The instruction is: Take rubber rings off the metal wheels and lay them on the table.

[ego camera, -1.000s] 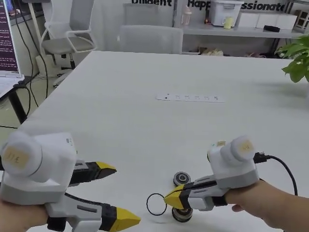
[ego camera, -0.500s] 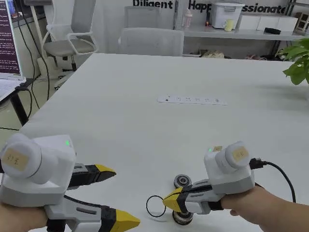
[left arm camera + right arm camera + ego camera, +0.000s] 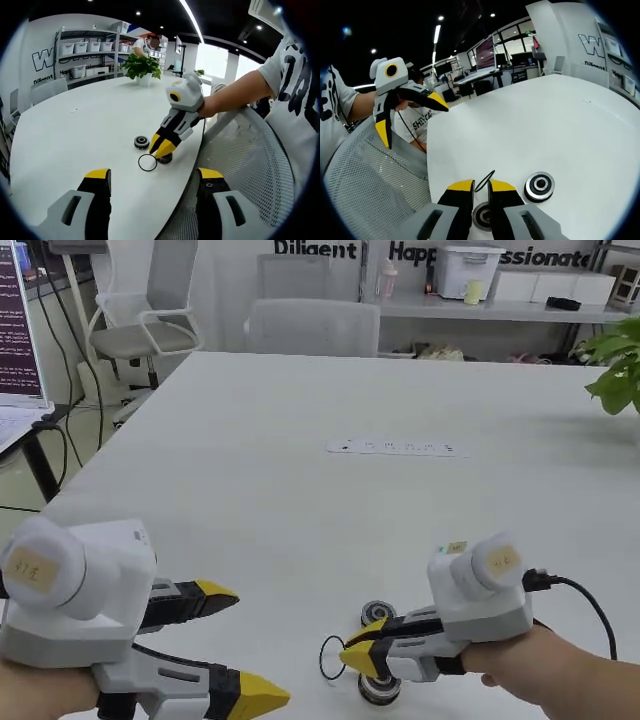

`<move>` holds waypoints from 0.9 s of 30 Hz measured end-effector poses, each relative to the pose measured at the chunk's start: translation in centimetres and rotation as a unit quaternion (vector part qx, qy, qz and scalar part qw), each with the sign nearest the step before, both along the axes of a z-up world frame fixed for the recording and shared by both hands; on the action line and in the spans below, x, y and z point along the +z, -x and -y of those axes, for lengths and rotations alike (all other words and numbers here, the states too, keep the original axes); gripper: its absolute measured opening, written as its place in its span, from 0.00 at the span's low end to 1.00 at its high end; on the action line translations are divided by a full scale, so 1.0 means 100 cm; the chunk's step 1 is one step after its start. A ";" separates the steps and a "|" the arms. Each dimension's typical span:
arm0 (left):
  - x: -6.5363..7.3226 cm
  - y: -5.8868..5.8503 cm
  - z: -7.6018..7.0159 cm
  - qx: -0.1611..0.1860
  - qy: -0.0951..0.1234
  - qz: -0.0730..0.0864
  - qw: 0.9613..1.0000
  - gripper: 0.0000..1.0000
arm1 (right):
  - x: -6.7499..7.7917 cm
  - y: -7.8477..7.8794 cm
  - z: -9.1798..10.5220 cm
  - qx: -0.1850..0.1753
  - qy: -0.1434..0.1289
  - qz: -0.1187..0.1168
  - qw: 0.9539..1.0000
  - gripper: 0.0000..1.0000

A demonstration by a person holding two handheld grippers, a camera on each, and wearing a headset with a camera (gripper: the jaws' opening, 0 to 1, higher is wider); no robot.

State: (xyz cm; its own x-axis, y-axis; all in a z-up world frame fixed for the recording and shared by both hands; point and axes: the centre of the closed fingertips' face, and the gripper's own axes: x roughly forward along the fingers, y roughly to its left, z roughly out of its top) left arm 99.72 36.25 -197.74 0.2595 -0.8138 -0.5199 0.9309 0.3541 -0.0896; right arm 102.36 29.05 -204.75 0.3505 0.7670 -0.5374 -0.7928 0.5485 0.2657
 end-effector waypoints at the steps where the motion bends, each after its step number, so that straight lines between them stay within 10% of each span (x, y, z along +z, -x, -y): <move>1: 0.000 0.000 0.000 0.001 0.001 -0.001 1.000 0.67 | 0.001 -0.001 0.001 -0.001 -0.001 0.002 1.000 0.09; 27: 0.005 -0.004 0.006 -0.004 -0.004 0.001 1.000 0.65 | 0.022 0.000 0.025 -0.007 0.001 0.028 1.000 0.30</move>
State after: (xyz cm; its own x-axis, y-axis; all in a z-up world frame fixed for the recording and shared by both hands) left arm 100.11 35.68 -197.24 0.2537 -0.8121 -0.5255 0.9338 0.3472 -0.0858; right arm 102.34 26.56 -202.54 0.3917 0.7606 -0.5178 -0.7984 0.5606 0.2195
